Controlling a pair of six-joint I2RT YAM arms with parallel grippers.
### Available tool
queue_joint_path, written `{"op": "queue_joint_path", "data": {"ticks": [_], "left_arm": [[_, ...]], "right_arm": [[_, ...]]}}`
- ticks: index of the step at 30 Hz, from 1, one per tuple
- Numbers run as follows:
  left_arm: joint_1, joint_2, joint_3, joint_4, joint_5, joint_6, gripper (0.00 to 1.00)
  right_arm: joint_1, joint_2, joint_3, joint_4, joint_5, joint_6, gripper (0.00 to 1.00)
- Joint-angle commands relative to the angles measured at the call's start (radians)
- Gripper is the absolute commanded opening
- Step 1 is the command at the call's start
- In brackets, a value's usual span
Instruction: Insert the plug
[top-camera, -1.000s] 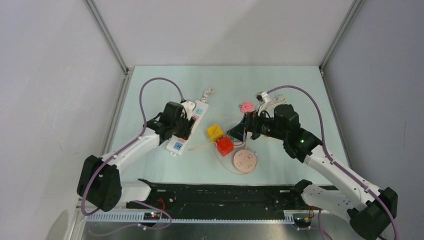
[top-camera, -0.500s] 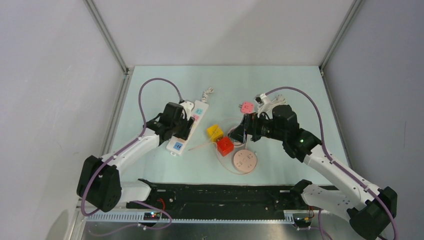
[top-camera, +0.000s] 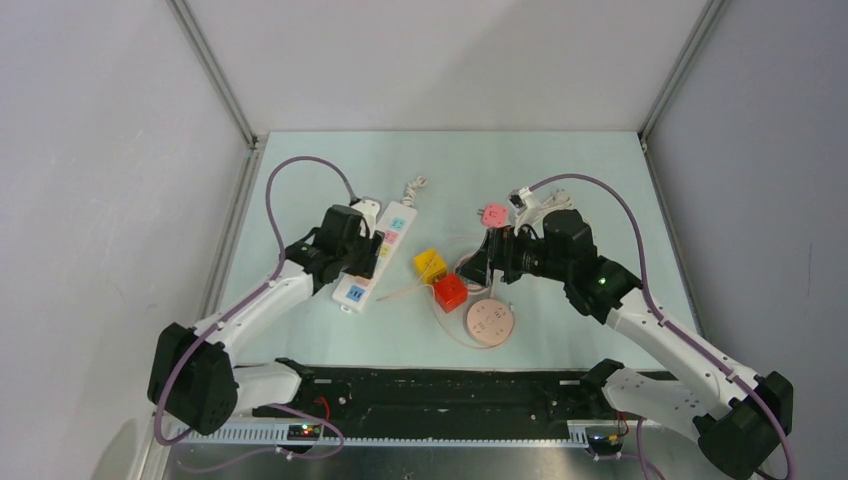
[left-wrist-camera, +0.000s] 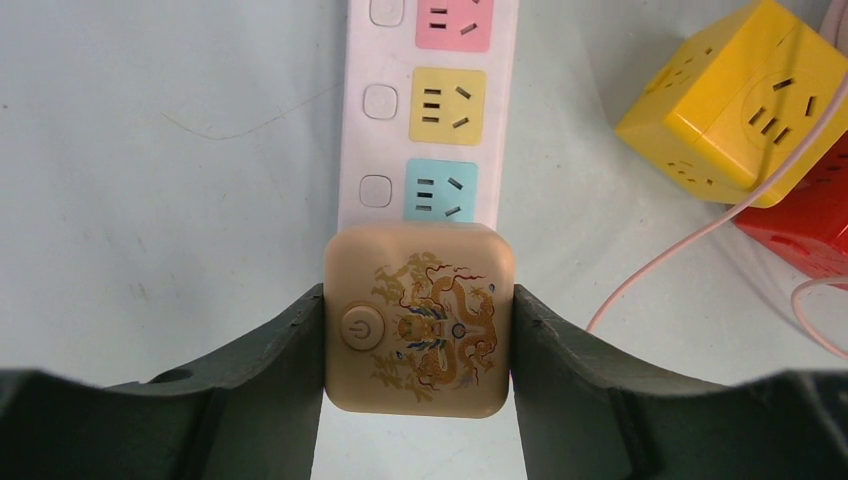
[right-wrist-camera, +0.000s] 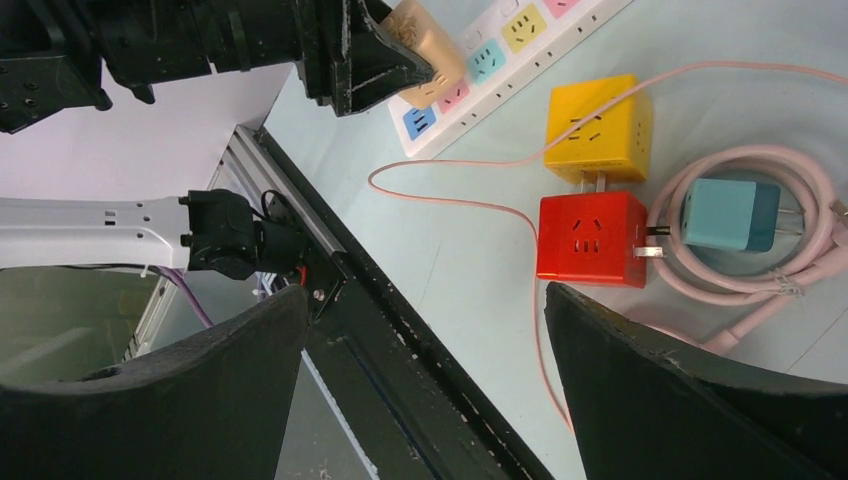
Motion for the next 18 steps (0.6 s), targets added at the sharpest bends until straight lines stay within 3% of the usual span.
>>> {"op": "queue_joint_path", "data": {"ticks": [1, 18], "left_arm": [[0.005, -0.051, 0.057, 0.013, -0.020, -0.041, 0.00], [-0.019, 0.016, 0.017, -0.026, -0.070, -0.076, 0.00]], "right_arm": [[0.000, -0.006, 0.031, 0.003, 0.013, -0.013, 0.92], [0.001, 0.012, 0.030, -0.022, 0.028, -0.016, 0.92]]}}
